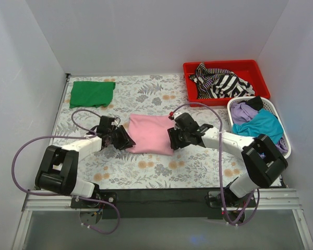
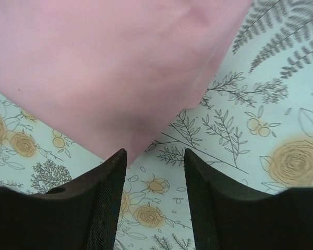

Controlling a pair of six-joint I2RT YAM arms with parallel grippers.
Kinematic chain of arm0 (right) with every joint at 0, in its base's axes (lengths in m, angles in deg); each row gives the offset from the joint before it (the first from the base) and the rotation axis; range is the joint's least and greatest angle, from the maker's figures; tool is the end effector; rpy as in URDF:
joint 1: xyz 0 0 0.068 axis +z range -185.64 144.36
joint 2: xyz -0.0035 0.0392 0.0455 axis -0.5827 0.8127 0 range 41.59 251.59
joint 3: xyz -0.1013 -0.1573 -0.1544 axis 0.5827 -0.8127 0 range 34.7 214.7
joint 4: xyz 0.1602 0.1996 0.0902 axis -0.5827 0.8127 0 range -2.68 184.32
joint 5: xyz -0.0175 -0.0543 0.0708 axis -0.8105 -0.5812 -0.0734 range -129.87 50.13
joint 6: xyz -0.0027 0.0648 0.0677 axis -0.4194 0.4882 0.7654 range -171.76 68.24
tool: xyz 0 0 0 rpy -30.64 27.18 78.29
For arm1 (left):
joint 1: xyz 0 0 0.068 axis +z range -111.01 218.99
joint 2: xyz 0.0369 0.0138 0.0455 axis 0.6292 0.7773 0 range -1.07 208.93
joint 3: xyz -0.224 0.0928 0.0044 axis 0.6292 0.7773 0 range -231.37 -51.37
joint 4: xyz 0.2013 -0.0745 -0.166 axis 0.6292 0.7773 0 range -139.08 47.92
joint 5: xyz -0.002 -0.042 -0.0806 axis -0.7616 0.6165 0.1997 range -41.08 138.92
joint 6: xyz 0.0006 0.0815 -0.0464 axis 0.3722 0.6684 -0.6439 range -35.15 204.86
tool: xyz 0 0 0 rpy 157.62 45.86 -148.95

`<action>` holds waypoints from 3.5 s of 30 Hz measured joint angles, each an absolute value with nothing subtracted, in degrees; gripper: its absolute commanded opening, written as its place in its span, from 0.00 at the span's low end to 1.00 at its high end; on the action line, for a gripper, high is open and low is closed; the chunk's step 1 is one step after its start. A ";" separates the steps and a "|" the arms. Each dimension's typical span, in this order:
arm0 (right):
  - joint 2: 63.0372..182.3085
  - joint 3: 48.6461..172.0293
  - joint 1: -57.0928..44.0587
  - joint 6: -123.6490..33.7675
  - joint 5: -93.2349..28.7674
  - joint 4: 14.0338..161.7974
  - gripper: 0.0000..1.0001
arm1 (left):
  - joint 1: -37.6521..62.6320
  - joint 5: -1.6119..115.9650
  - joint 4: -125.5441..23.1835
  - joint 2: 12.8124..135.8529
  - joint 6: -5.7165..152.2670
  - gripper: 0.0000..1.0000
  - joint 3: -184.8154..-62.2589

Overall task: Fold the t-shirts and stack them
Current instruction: Fold the tshirt, then neatly place the folded tshirt to the corner

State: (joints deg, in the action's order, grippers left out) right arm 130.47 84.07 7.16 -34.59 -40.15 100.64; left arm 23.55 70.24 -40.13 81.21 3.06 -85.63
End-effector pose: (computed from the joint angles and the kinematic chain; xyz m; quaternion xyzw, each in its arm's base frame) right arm 0.2546 0.2353 0.1035 -0.2095 0.9244 0.1572 0.2772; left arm 0.2690 -0.1063 0.0660 -0.4716 0.8174 -0.3269 0.0515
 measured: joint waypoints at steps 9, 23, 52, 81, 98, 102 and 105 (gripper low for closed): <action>126.67 94.58 7.32 -37.87 -38.05 102.52 0.56 | 23.55 66.81 -35.67 72.01 5.00 0.27 -94.50; 145.77 100.07 16.89 -37.08 -38.16 102.54 0.54 | 23.55 62.70 -32.72 72.01 5.74 0.59 -97.89; 130.17 87.98 -3.15 -39.77 -29.74 99.13 0.72 | 27.50 63.50 -36.39 89.60 6.53 0.87 -99.75; 140.64 81.44 -6.02 -30.98 -7.30 79.03 0.35 | 27.53 64.86 -37.18 91.09 7.32 0.88 -99.75; 123.65 82.97 -6.02 -35.29 -22.73 89.82 0.90 | 27.72 66.15 -38.68 92.31 7.78 0.81 -99.86; 121.03 83.28 -6.02 -36.14 -25.39 92.07 0.90 | 27.94 71.57 -43.54 95.06 7.80 0.58 -99.27; 120.70 83.30 -6.02 -36.77 -26.49 93.49 0.90 | 28.01 76.20 -47.71 96.62 7.34 0.49 -97.85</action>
